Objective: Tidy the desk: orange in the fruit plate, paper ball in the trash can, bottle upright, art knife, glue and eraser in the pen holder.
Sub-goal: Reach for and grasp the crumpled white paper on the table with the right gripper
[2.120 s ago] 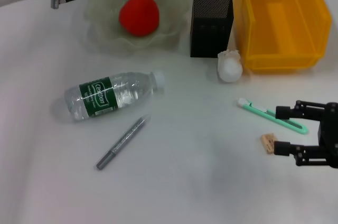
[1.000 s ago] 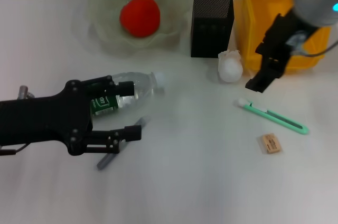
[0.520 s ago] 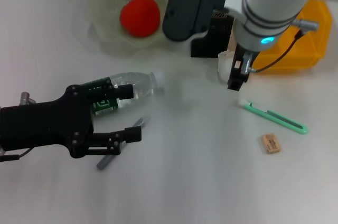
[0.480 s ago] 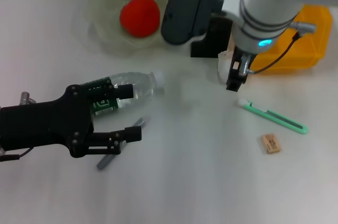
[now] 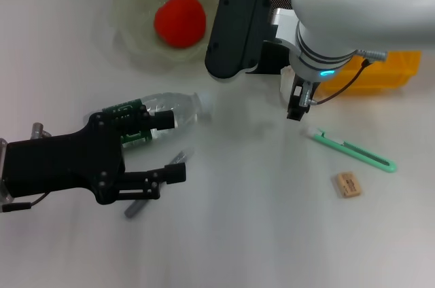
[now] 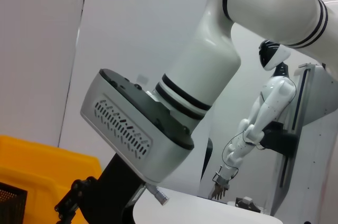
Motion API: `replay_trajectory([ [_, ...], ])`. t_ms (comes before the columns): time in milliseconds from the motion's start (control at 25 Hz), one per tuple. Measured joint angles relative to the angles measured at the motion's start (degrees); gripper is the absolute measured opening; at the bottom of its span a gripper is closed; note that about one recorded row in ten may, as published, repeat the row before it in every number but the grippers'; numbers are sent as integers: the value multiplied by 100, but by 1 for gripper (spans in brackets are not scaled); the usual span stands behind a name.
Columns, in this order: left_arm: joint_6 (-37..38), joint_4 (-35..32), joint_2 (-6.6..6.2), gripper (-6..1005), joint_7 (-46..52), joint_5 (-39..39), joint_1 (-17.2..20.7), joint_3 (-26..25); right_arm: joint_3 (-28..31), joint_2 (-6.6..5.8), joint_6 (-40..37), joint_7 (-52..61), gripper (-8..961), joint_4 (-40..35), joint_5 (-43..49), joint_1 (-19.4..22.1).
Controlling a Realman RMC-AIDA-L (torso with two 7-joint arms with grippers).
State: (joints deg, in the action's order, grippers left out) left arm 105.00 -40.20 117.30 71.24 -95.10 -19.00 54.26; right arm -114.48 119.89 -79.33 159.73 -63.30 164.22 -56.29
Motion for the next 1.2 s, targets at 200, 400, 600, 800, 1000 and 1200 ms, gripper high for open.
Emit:
replay_trajectory([
  [200,-7,70,35,837,-63,0,9,-31,2,0,353,7,785,349,9,-9],
  [400,-1,83,48,838,-85,12,12,-39,-79,0,596,20,764,538,49,-21],
  [600,-7,90,58,838,-86,16,-2,-39,-115,0,752,24,737,620,89,-3],
  [800,-16,113,64,838,-86,16,-2,-39,-172,0,912,25,710,778,59,-28],
  [1000,-24,162,65,838,-85,17,-9,-39,-173,0,983,25,684,820,-80,-26],
  [1200,-45,170,65,838,-85,14,-9,-46,-187,-1,990,-2,657,837,-218,-37],
])
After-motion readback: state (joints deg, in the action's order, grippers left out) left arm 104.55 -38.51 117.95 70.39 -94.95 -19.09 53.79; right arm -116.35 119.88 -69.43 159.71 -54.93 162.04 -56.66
